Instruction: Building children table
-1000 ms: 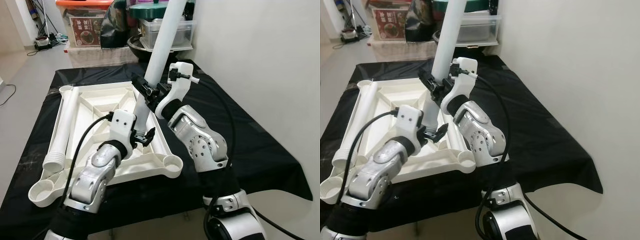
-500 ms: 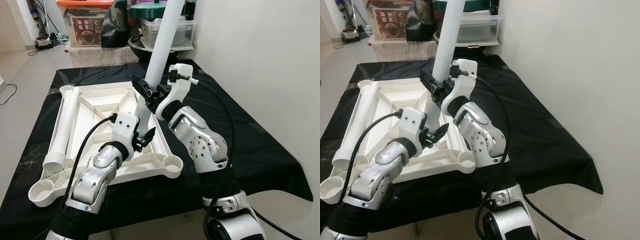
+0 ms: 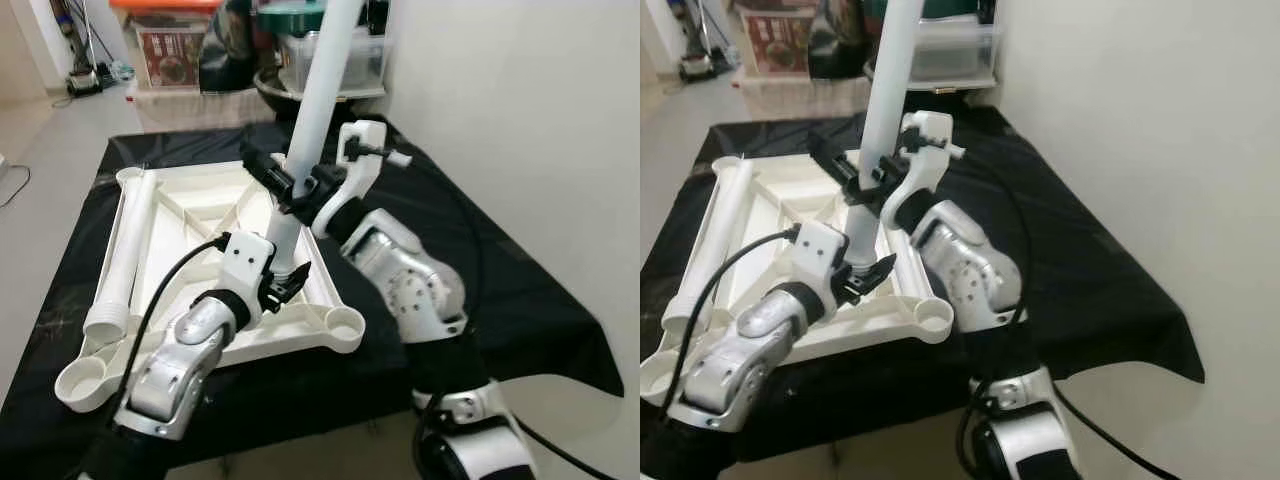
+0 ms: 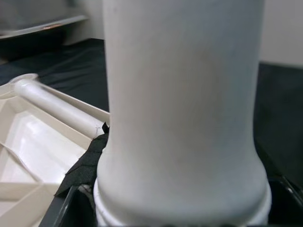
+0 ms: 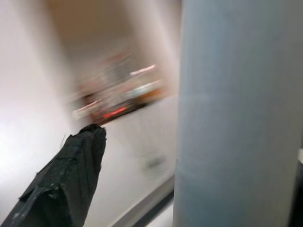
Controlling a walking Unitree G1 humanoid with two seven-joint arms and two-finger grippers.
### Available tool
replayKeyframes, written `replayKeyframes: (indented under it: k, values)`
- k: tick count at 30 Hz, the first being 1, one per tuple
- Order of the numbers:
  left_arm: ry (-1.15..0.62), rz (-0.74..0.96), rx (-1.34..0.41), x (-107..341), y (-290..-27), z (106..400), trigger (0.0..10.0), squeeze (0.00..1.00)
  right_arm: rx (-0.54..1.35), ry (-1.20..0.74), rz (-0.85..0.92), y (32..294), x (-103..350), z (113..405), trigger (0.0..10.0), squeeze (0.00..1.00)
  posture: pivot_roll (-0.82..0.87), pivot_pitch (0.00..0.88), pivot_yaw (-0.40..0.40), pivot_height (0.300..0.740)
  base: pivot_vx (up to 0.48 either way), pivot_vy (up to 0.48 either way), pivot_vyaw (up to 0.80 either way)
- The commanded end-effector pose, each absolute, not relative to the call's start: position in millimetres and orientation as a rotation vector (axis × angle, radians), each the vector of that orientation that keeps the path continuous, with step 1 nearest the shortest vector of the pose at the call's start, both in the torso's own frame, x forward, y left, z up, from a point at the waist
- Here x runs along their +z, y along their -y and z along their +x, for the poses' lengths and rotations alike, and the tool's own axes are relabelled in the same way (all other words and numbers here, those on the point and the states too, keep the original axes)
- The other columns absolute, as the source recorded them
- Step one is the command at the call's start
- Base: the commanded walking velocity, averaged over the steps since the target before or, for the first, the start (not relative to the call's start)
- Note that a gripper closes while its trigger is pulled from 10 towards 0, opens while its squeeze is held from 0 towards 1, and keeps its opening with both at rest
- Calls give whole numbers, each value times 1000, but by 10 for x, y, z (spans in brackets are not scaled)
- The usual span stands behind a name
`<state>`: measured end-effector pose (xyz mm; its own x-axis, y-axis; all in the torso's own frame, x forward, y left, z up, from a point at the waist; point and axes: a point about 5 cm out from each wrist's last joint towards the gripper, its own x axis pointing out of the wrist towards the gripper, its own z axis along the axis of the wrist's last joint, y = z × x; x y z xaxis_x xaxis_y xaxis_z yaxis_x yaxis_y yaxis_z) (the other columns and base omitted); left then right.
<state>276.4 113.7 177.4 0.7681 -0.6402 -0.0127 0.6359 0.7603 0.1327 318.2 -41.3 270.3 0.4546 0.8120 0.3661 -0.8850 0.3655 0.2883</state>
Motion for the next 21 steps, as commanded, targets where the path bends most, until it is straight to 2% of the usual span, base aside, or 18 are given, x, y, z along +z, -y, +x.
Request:
replayKeyframes:
  k: [1,2,4,10,17,19,20,21]
  values:
    - [59,139,-873,1853,-1019,2577,10000,0,1307,163,478,396,2705,3047,10000,0,47,0,-26,740,0,0,0]
    - [59,139,-873,1853,-1019,2577,10000,0,1307,163,478,396,2705,3047,10000,0,47,0,-26,740,0,0,0]
    - [58,171,-958,1897,-1119,2390,10000,0,1435,115,396,568,2557,3006,10000,0,62,0,-40,740,0,0,0]
    - [60,169,-1014,1965,-1216,2237,10000,0,1487,70,397,690,2485,3026,10000,0,63,0,-47,740,0,0,0]
    - [24,108,-1114,1972,-1273,2058,10000,0,1661,128,423,701,2603,2893,10000,0,66,0,-53,740,0,0,0]
    - [23,68,-1162,1979,-1252,2010,10000,0,1732,178,465,685,2687,2821,10000,0,66,0,-54,740,0,0,0]
    - [27,0,-1235,2021,-1197,1937,10000,0,1830,197,448,674,2712,2716,10000,0,65,0,-56,740,0,0,0]
    - [27,0,-1235,2021,-1197,1937,10000,0,1830,197,448,674,2712,2716,10000,0,65,0,-56,740,0,0,0]
